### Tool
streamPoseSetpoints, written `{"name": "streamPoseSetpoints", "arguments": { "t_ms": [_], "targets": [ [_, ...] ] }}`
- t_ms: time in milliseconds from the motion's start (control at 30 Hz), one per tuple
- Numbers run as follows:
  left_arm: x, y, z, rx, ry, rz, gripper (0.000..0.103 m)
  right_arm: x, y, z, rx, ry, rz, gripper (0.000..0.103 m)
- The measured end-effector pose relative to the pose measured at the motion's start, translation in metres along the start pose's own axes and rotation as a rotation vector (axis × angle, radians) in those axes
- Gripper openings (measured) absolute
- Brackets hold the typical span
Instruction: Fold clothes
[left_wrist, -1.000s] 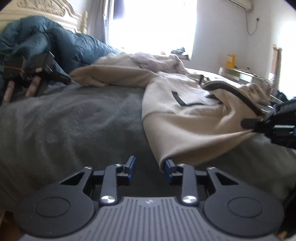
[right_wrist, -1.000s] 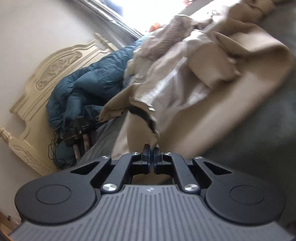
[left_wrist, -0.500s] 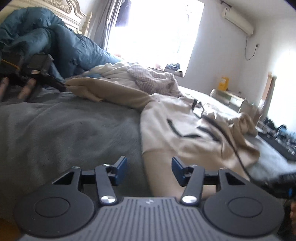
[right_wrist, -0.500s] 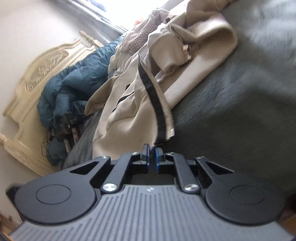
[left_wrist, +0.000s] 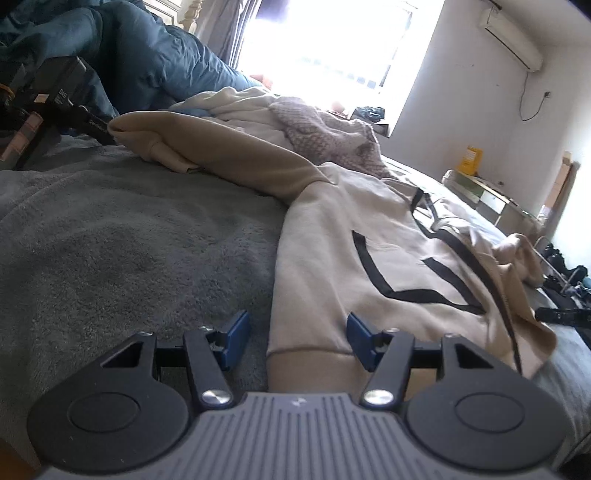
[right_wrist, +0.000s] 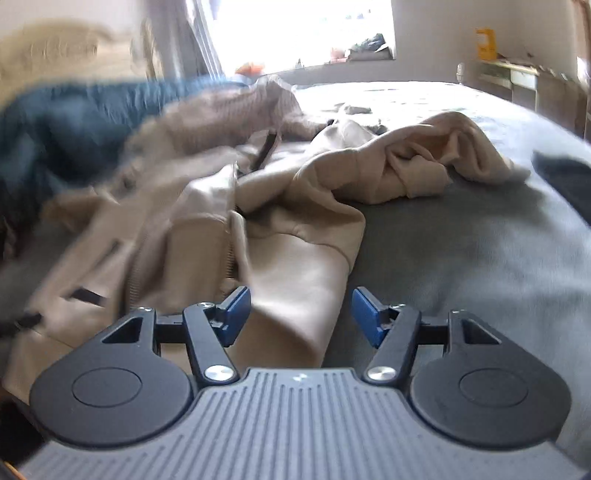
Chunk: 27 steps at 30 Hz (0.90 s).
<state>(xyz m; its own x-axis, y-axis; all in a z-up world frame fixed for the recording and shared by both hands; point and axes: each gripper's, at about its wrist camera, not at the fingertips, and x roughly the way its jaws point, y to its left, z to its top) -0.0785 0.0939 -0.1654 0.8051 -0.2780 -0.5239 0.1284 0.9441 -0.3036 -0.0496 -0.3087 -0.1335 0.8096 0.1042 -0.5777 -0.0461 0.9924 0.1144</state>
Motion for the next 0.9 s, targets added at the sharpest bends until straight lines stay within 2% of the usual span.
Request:
{"name": "streamPoseSetpoints", "arguments": {
  "t_ms": [167,300,333,400,433,467,567,733,833,900],
  "targets": [
    [0.010,-0.004,0.002,0.014,0.011,0.032,0.061,0.031,0.016,0.014,-0.267,0.015,0.009,0.063],
    [0.017,-0.008,0.004,0.029,0.019,0.052,0.063,0.063,0.043,0.021,-0.506,0.020,-0.041,0.059],
    [0.018,-0.010,0.004,0.032,0.021,0.057,0.063,0.070,0.047,0.022,-0.538,0.026,-0.041,0.055],
    [0.020,-0.011,0.004,0.038,0.023,0.065,0.063,0.083,0.055,0.026,-0.575,0.032,-0.034,0.021],
    [0.020,-0.012,0.004,0.039,0.023,0.068,0.064,0.085,0.058,0.027,-0.579,0.024,-0.032,0.013],
    [0.021,-0.012,0.004,0.041,0.023,0.070,0.064,0.082,0.058,0.029,-0.554,-0.004,-0.034,0.005],
    [0.021,-0.012,0.003,0.041,0.022,0.071,0.064,0.058,0.043,0.038,-0.397,-0.125,-0.047,0.003],
    [0.022,-0.012,0.004,0.046,0.023,0.073,0.065,-0.010,-0.041,0.042,0.072,-0.313,-0.097,0.002],
    [0.023,-0.013,0.004,0.051,0.022,0.078,0.065,-0.040,-0.095,0.021,0.343,-0.350,-0.114,0.003],
    [0.024,-0.014,0.003,0.053,0.021,0.084,0.065,-0.048,-0.120,-0.004,0.504,-0.334,-0.105,0.003]
  ]
}}
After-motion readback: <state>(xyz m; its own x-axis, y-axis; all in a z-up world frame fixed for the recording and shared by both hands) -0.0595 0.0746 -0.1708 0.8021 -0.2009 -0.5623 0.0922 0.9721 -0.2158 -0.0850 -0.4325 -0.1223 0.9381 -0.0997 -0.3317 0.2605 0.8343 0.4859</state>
